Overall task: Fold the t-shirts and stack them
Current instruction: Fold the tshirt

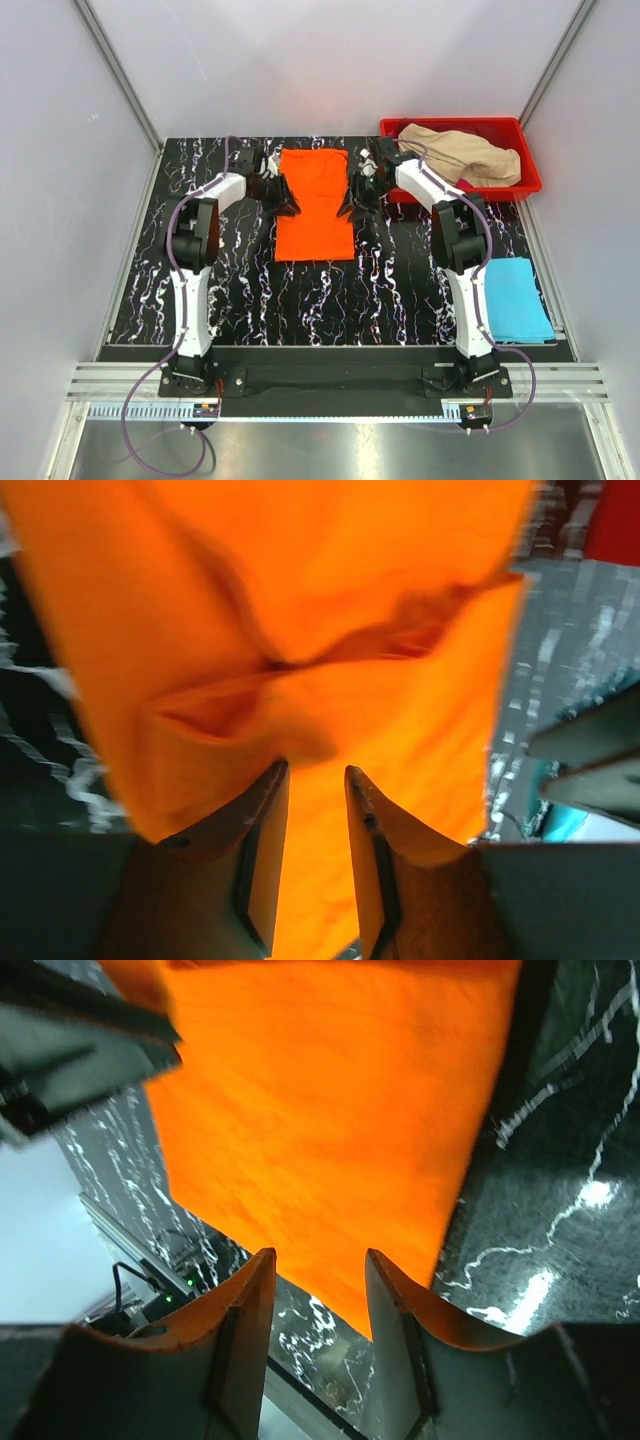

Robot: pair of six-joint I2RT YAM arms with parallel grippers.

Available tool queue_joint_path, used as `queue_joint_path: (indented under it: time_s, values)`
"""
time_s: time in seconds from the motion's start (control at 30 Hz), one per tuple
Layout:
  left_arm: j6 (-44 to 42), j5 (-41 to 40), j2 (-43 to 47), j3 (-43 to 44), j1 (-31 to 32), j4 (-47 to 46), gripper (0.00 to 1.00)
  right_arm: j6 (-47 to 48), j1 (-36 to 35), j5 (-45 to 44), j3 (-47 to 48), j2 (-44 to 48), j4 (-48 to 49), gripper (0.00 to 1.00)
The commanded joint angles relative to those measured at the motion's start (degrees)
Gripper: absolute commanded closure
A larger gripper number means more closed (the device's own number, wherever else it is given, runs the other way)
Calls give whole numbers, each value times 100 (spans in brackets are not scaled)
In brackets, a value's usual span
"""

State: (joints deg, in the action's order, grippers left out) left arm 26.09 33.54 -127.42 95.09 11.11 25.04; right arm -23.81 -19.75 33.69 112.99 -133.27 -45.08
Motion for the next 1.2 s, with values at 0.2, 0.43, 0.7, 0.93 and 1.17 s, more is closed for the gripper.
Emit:
queue_joint_path:
  time_s: [0.2,0.43,0.7,0.93,1.17]
  values:
    - [-314,-5,-126,563,-514,238,66,8,15,41,-1041,960,175,53]
    - [19,601,1147,-252,-391,-138,57,-79,-213,313,-1534,1427,490,55]
    - [282,935,2177,-2247,-162,-499,80,-546,-942,1446,-588,374,747,86]
    - [55,672,2160,-3013,-197,-658,83,-370,-1356,1544,-110,-269,246,91]
    - [-33,470,2098,-3435,-303,-676,87,-27,-1391,1272,-391,-393,-1,92]
